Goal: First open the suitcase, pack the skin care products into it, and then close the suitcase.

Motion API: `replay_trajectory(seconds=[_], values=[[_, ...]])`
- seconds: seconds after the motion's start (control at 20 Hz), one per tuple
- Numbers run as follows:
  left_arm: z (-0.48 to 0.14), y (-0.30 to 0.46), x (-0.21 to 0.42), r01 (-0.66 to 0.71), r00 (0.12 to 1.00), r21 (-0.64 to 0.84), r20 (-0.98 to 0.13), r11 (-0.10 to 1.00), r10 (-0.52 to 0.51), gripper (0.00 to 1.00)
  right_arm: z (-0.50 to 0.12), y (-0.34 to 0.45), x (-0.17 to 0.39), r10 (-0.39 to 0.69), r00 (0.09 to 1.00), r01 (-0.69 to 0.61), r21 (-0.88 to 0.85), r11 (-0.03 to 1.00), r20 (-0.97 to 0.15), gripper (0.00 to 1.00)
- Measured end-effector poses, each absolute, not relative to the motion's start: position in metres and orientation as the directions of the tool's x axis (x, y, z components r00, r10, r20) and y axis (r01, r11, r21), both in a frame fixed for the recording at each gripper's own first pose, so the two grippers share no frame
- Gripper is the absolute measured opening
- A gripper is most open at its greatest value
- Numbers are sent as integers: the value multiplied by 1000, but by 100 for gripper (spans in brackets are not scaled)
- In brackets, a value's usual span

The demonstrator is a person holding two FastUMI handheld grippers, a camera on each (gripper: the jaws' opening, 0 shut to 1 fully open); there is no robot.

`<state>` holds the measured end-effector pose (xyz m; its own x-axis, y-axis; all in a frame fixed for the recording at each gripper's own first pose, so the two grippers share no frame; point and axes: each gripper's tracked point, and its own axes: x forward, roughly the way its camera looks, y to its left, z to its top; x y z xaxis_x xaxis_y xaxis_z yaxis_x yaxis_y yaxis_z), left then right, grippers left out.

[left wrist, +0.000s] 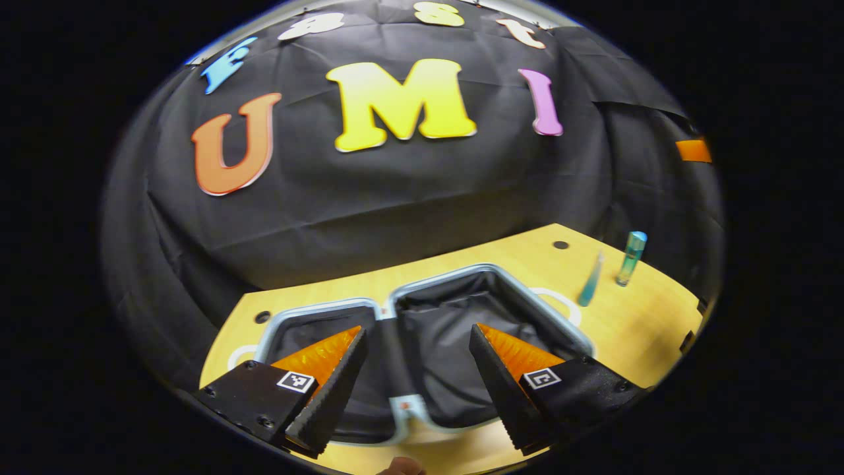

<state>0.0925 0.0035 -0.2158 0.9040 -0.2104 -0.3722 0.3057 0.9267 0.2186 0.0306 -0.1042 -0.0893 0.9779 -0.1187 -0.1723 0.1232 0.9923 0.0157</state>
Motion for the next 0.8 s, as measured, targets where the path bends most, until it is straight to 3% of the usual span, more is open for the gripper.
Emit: replay_trajectory(seconds=[0.45,0.8], values=[[-270,-206,73,524,790,118,-436,844,-430,99,-135,-217,32,-148,959,144,-34,989,-243,80],[-337,-262,115,469,785,119,-512,875,-350,99,-181,-269,31,-157,928,146,-60,988,-338,80]])
